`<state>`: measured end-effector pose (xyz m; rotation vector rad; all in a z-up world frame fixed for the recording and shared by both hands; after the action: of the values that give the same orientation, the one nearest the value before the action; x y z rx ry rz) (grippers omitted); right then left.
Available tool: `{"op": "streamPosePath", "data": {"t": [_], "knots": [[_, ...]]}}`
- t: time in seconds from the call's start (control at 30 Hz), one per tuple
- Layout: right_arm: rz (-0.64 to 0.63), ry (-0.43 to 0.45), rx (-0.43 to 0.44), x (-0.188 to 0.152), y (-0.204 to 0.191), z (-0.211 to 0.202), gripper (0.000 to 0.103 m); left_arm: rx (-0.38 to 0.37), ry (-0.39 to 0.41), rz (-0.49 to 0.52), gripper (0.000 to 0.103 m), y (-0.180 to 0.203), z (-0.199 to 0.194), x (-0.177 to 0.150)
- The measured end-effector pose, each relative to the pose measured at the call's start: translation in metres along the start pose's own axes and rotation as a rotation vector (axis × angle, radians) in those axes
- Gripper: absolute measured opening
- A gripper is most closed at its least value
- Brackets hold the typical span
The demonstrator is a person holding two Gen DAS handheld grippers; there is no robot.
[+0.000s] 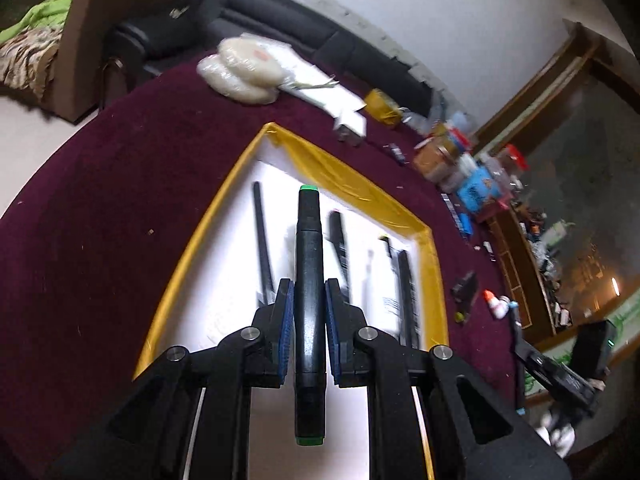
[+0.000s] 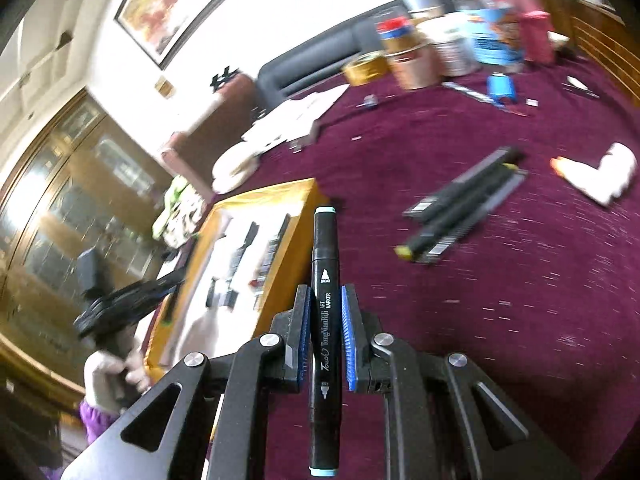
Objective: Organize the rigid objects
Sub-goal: 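Carry both markers into the white tray and open both grippers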
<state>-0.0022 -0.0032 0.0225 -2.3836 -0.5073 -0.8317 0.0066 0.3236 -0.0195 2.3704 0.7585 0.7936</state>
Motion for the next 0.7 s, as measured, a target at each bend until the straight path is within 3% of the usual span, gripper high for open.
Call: {"op": "streamPosePath", "data": {"t": [0.17,0.47,0.57,0.7], "knots": [[-0.027,-0.044,0.051,0.010,-0.032,0.029,0.013,0.075,-0.047,-0.009,0.012,-0.013,0.022,0.009],[-0.011,-0.133,0.100,0.011,-0.064,0.081,0.013,0.105,-0.043,-0.044,0.014,-0.015,0.029,0.013],[0.009,-0.164,0.107,0.010,-0.070,0.099,0.013,0.061,-0.037,-0.078,0.025,-0.013,0.020,0.013],[0.039,-0.195,0.116,0.012,-0.075,0.122,0.013,-0.016,0.003,-0.097,0.050,-0.008,-0.005,0.012]]}}
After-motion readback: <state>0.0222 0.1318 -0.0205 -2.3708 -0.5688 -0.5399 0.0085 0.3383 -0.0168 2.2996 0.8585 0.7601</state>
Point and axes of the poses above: each gripper's, at about its wrist camera, not at the fingertips, and z roughly the way its jaws point, y to its right, x to its top, the point moved 8 cm from there along z, roughly the way its jaws point, and after that the axes turned 13 degrees about -z, right-handed, at the moved point
